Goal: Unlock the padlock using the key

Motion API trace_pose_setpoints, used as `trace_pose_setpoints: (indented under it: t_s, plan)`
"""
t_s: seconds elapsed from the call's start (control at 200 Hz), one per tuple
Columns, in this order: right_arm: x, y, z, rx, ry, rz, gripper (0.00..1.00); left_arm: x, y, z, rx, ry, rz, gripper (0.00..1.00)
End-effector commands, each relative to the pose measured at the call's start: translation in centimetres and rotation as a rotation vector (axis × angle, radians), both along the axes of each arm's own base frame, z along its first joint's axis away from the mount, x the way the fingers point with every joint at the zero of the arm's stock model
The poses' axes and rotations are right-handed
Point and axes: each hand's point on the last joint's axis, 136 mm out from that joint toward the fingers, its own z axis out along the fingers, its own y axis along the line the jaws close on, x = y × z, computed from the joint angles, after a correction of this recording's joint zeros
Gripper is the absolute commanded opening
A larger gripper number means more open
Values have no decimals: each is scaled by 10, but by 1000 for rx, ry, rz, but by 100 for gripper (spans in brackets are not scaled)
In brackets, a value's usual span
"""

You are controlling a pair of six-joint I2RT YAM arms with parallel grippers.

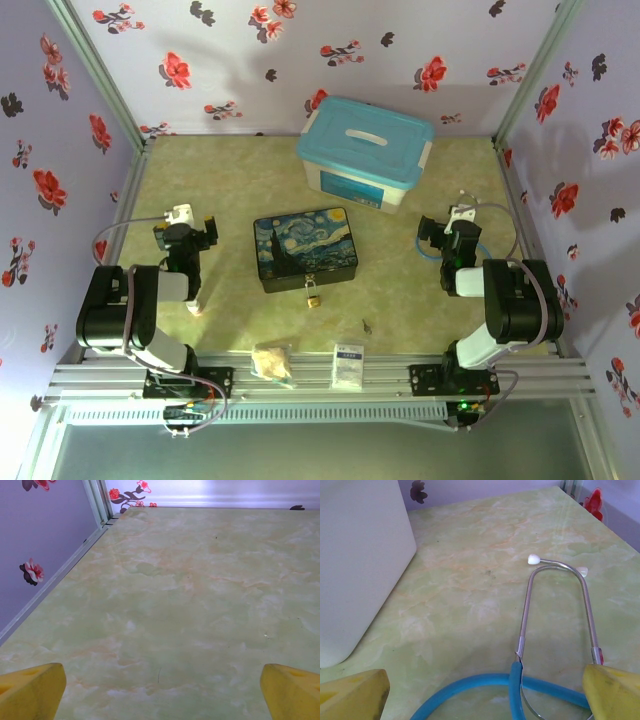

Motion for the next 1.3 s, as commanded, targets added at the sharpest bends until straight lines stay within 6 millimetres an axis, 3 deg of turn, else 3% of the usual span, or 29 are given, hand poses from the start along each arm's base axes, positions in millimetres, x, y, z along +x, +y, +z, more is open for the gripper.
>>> trace_pose_setpoints:
  t_s: [0.0, 0.68, 0.78, 0.905, 1.035, 1.195, 1.295]
  plan:
    - [3, 0, 6, -14, -19, 9, 99, 2, 1, 2, 4, -19, -2, 100]
    - [3, 0, 6, -12, -20, 8, 99, 2, 1, 2, 4, -18, -1, 100]
    - [1, -2, 13, -13, -40, -6, 99, 1, 1, 6, 24, -23, -8, 100]
    - [-6, -4, 30, -17, -55, -11, 99, -6, 5, 24, 31, -28, 16, 100]
    - [-13, -4, 48, 3, -36, -29, 99, -14, 4, 61, 27, -66, 27, 100]
    - [-32, -15, 67, 162, 69, -183, 99, -27, 3, 99, -301, -163, 114, 100]
    - [-47, -15, 62, 314, 115, -262, 99, -32, -24, 104, -470, -188, -16, 100]
